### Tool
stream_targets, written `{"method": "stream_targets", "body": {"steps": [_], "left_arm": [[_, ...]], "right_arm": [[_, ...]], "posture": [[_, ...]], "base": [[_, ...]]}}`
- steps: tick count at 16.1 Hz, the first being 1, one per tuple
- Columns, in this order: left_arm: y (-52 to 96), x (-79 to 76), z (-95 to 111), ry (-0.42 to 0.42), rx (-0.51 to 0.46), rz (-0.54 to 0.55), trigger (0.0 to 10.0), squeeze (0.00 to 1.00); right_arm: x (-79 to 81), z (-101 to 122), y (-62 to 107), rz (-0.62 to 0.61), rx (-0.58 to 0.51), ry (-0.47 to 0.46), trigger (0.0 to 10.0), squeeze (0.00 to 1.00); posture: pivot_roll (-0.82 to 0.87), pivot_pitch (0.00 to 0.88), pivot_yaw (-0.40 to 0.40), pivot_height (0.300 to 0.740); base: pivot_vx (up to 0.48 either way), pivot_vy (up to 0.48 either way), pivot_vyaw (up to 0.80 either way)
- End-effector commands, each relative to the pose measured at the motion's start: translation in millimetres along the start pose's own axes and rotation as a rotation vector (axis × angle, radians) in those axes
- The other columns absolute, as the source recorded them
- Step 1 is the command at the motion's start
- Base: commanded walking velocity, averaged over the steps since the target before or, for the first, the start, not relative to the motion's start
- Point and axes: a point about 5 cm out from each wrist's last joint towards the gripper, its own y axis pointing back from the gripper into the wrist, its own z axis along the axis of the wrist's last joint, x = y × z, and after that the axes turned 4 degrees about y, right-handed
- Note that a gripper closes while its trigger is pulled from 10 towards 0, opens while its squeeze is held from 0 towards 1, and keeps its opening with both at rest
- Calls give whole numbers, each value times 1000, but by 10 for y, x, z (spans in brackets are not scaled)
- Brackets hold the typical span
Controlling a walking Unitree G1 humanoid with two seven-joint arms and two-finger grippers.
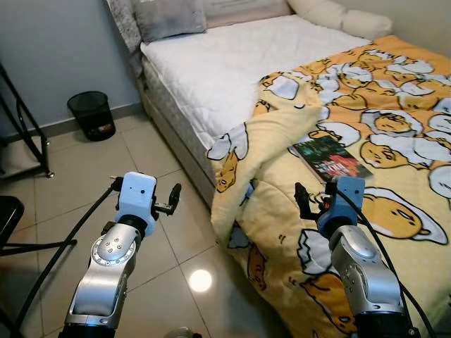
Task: Clean up the room
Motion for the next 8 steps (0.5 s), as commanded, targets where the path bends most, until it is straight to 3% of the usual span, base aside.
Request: {"method": "stream_targets", "body": {"steps": [1,8], "left_arm": [[-27,-35,75,-5,-28,-22,10000,529],[2,-52,56,0,-24,-21,10000,537]], "right_arm": [[-4,77,-31,6,-14,-1,10000,0],[1,64,-43,15,-2,12,10000,0]], "posture": [[17,0,34,740],[27,0,24,740]], "base": [[247,0,0],[254,0,0]]}}
